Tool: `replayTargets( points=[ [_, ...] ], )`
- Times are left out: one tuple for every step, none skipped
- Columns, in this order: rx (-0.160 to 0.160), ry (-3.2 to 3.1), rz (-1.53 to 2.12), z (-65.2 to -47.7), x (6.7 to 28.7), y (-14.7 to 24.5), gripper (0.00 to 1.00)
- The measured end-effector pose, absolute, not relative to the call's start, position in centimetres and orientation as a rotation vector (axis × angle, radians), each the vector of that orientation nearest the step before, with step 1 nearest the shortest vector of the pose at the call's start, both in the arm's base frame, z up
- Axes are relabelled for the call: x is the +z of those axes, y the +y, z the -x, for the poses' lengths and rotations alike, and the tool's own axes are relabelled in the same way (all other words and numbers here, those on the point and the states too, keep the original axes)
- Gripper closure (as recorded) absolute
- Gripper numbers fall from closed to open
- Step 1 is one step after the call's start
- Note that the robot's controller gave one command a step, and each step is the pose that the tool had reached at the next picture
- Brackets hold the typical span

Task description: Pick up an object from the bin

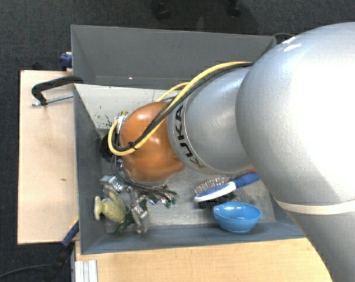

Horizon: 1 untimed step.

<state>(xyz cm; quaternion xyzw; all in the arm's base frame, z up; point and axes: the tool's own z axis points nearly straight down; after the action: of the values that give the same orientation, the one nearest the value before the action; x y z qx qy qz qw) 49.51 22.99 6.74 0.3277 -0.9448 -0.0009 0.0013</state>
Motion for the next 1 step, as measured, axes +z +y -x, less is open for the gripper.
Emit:
replayTargets(
  points=[
    [-0.004,-2.974,-1.024,-49.71,7.15,22.89,1.00]
  ],
)
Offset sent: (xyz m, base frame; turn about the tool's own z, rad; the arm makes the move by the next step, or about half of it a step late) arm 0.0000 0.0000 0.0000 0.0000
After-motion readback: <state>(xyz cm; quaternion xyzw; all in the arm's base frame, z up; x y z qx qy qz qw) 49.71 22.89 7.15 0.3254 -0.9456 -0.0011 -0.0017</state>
